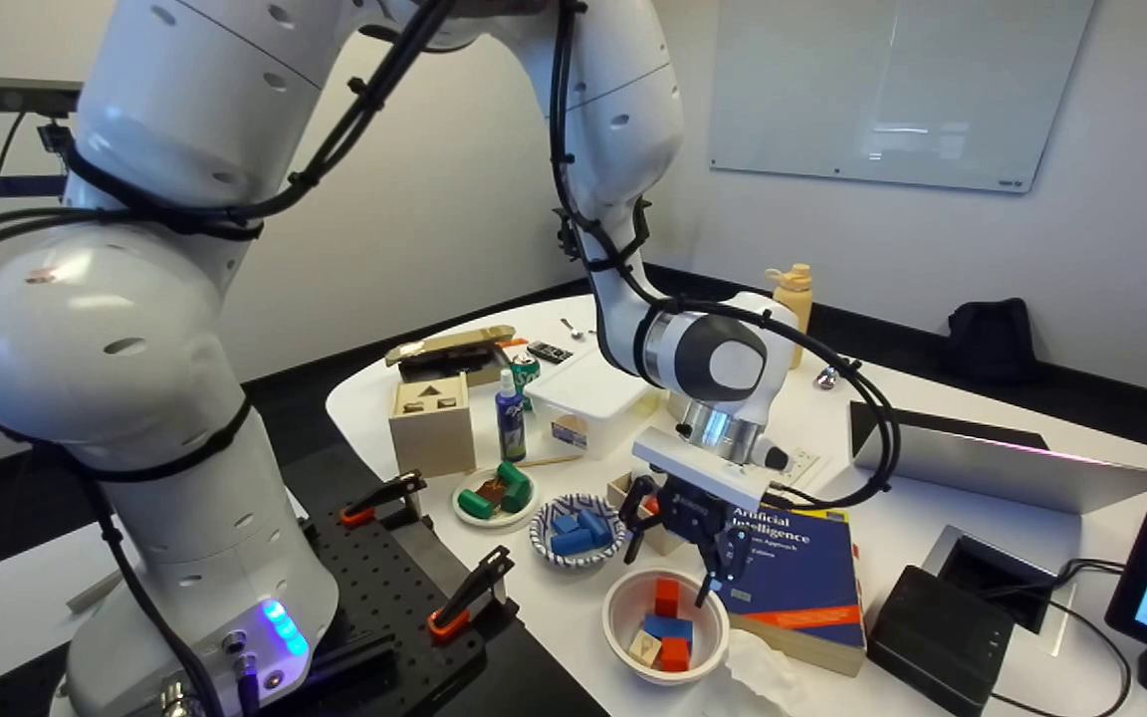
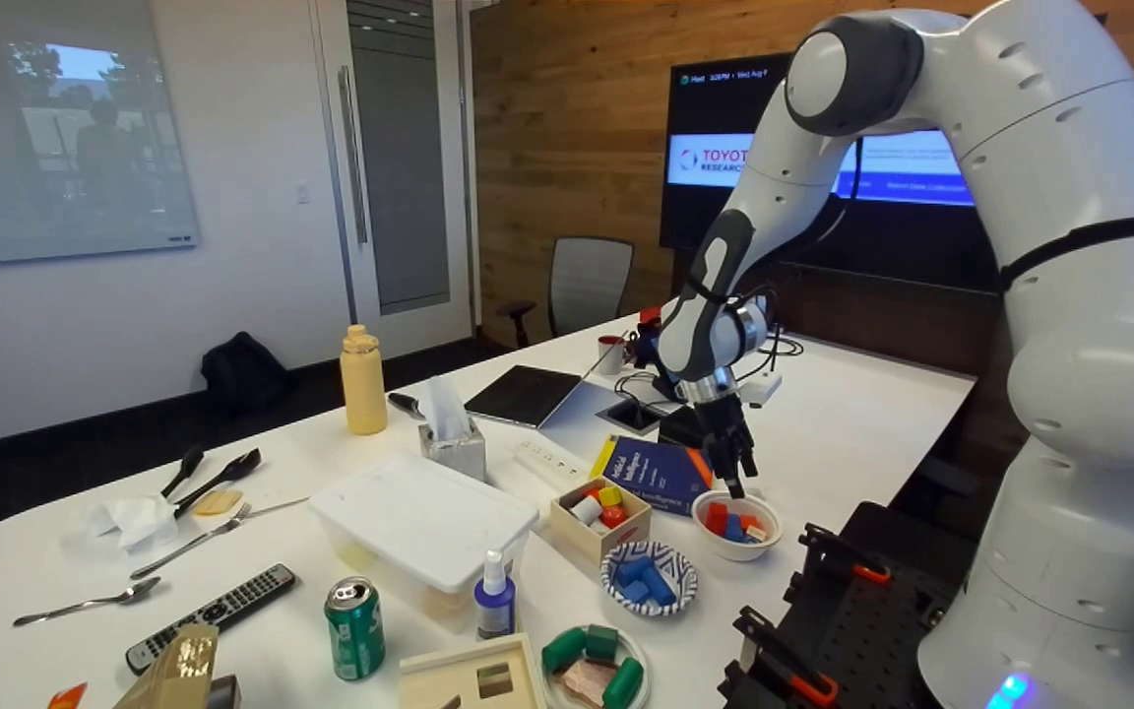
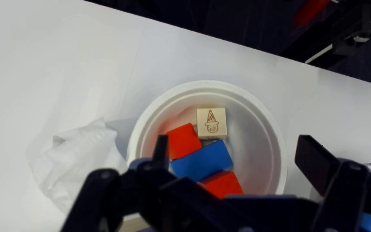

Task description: Put three blocks inside the cube-shaped object

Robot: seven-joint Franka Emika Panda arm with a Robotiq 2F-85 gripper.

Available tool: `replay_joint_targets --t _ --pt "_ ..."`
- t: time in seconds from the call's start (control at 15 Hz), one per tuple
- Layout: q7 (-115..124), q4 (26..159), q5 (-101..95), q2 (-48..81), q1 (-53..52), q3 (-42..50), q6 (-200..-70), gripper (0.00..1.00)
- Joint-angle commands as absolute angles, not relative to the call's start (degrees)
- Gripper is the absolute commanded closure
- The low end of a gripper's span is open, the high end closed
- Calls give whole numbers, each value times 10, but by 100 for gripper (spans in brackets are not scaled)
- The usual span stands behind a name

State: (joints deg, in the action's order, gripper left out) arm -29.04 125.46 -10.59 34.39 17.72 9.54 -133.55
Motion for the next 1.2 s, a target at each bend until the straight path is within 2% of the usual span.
replay_joint_targets --t 0.0,1.13 --pt "-296 1228 -119 372 180 82 -1330 0" --pt "-294 1189 -138 416 179 76 -1319 0"
